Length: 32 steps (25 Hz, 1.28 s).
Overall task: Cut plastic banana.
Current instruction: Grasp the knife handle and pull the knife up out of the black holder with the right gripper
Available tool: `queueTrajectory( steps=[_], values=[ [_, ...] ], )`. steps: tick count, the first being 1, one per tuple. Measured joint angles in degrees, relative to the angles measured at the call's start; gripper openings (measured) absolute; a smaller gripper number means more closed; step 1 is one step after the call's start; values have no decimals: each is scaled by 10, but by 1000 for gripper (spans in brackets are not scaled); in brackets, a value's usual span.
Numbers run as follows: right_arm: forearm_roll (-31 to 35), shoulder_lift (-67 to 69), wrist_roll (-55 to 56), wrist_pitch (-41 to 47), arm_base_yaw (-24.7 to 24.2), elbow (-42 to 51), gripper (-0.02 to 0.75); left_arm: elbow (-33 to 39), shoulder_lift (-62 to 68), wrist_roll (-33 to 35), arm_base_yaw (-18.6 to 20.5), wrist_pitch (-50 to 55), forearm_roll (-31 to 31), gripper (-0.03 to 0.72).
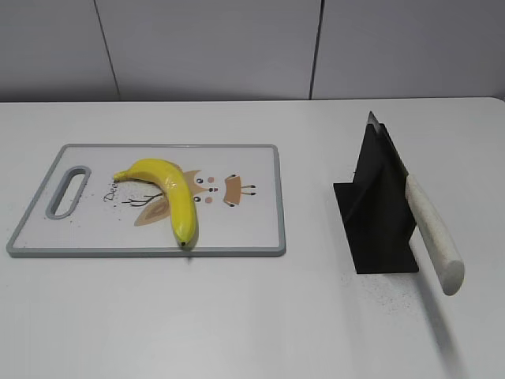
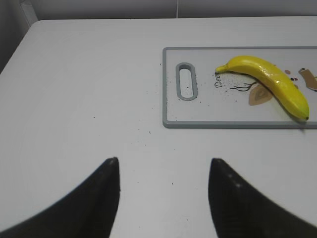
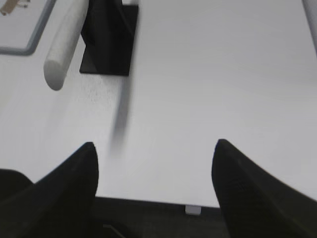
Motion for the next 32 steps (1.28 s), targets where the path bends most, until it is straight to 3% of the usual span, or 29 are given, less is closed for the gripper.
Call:
queueTrajectory(
  steps=[8, 12, 21, 32],
  values=[
    [4, 184, 23, 45, 0, -87, 539, 0, 0, 0, 0, 0, 0, 537],
    [45, 250, 26, 45, 1, -123, 539, 0, 0, 0, 0, 0, 0, 537],
    [65, 368, 26, 45, 74, -174, 539, 0, 0, 0, 0, 0, 0, 536],
    [129, 553, 29, 42, 100, -209, 539, 0, 0, 0, 0, 0, 0, 536]
  ],
)
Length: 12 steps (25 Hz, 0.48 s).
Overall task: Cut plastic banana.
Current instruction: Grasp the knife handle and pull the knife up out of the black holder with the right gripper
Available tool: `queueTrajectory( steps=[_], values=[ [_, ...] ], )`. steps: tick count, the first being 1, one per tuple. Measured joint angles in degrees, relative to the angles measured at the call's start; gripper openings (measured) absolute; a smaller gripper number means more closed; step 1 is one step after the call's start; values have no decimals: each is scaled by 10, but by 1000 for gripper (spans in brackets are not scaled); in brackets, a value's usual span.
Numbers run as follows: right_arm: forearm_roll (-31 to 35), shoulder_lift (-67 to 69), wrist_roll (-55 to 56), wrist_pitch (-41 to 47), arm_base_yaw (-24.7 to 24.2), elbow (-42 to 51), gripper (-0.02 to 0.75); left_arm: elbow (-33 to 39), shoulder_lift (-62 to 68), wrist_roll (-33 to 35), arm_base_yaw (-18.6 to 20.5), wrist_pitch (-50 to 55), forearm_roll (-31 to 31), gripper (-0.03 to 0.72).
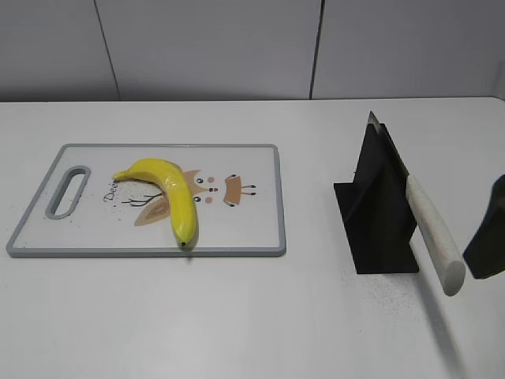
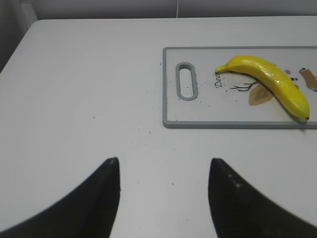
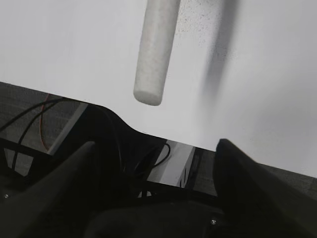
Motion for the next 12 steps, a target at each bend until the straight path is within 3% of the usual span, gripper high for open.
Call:
queueTrajectory(
  steps=[6, 12],
  values=[
    [-40, 84, 61, -58, 71, -21, 531, 0, 0, 0, 0, 0, 1, 536],
    [-95, 140, 115, -79, 83, -54, 502, 0, 0, 0, 0, 0, 2, 536]
  ],
)
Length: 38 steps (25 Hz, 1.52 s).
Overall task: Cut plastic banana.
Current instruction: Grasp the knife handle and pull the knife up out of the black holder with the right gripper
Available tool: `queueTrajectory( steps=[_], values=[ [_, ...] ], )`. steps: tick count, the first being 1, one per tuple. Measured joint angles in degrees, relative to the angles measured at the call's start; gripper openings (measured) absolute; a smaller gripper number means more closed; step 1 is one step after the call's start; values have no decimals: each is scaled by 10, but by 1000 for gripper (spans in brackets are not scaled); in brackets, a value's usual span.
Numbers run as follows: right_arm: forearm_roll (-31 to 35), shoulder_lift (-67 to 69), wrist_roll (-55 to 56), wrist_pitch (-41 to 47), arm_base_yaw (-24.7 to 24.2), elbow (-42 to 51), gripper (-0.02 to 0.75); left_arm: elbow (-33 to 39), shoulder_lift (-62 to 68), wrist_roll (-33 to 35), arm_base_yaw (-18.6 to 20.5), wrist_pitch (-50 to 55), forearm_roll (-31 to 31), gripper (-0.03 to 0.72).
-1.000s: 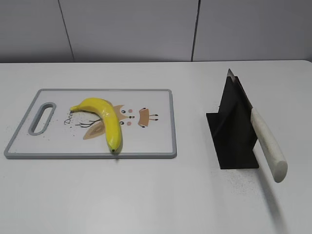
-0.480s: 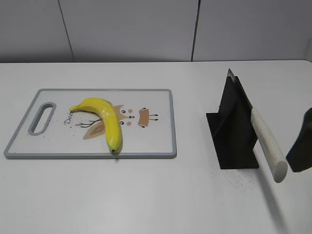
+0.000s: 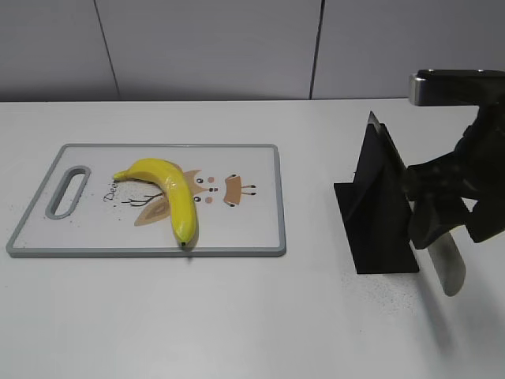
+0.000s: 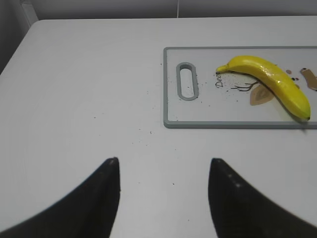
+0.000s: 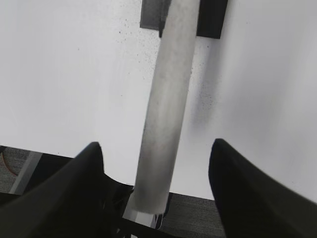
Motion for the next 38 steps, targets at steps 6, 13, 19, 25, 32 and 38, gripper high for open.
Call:
queueTrajectory(
  steps=[6, 13, 19, 25, 32, 38],
  values=[
    [-2, 52, 8, -22, 0, -2, 480, 0, 0, 0, 0, 0, 1, 536],
    [-2, 101, 15, -42, 0, -2, 445, 0, 0, 0, 0, 0, 1, 536],
    [8, 111, 22, -44, 0, -2, 268, 0, 0, 0, 0, 0, 1, 536],
    [0, 111, 39, -23, -1, -15, 164, 0, 0, 0, 0, 0, 1, 534],
    [8, 108, 49, 32, 0, -64, 166, 0, 0, 0, 0, 0, 1, 534],
    [-5, 70, 51, 60, 0, -96, 167, 0, 0, 0, 0, 0, 1, 531]
  ],
)
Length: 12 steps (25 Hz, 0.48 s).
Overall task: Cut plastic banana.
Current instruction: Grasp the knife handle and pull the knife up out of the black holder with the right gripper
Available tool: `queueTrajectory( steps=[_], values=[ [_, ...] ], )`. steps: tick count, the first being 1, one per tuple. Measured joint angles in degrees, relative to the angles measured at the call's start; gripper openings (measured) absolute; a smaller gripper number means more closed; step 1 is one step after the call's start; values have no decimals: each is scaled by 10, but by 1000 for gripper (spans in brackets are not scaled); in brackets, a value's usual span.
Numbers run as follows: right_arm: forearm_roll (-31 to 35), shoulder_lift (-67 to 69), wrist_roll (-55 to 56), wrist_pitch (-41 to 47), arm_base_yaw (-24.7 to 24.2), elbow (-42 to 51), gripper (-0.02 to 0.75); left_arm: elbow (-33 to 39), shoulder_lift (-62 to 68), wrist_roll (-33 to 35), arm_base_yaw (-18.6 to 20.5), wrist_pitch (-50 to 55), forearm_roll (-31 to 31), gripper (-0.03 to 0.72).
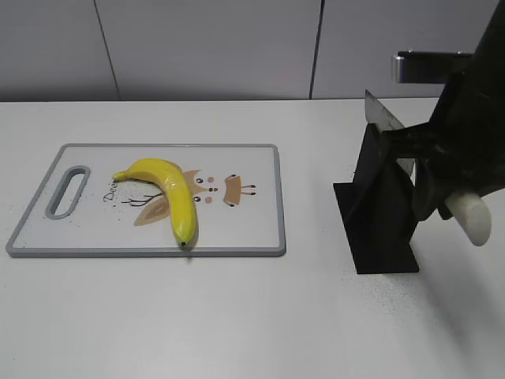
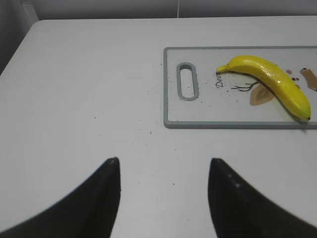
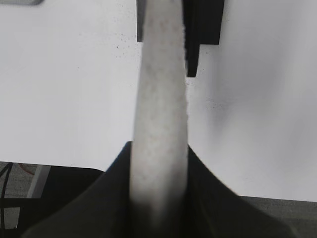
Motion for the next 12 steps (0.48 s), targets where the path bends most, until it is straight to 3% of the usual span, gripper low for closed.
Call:
queueTrajectory(
  steps=[12],
  values=[
    [-57, -32, -26, 26, 0, -86, 164, 0, 0, 0, 0, -1, 0, 529]
  ],
)
